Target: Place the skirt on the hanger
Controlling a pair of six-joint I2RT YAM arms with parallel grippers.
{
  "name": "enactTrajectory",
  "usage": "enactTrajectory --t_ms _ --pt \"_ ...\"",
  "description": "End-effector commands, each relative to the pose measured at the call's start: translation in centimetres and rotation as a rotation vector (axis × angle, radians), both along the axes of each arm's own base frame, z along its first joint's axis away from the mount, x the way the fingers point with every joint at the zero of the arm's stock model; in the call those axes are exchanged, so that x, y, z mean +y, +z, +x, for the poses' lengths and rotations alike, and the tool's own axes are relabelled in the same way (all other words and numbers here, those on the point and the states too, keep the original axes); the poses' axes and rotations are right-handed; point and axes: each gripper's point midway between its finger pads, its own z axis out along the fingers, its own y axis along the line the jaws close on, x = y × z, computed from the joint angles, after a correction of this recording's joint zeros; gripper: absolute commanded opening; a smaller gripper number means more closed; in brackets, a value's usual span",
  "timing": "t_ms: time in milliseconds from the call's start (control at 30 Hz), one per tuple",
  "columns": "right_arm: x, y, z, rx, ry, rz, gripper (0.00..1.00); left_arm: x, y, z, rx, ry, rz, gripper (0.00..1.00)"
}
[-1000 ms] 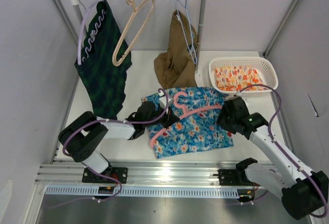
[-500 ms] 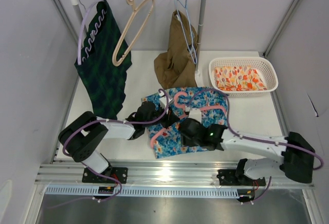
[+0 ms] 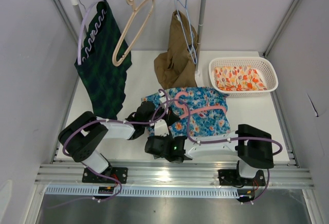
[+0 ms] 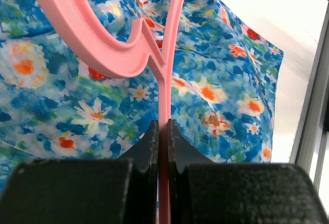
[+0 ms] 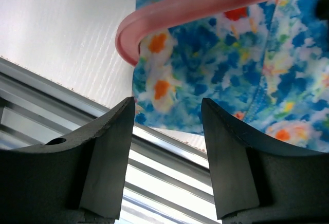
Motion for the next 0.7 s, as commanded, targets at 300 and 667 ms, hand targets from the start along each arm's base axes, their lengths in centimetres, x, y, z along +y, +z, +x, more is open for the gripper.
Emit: enactTrajectory --t_ms 300,667 --pt "3.2 -0.5 -0.8 -0.094 0.017 0.009 0.61 -0.1 0.4 0.1 -0.049 -0.019 0.008 0.00" --pt "2.4 -2.9 -2.0 -0.113 0.009 -0.070 0.23 -0.1 0.4 0.1 -0.047 -0.020 0.013 0.00"
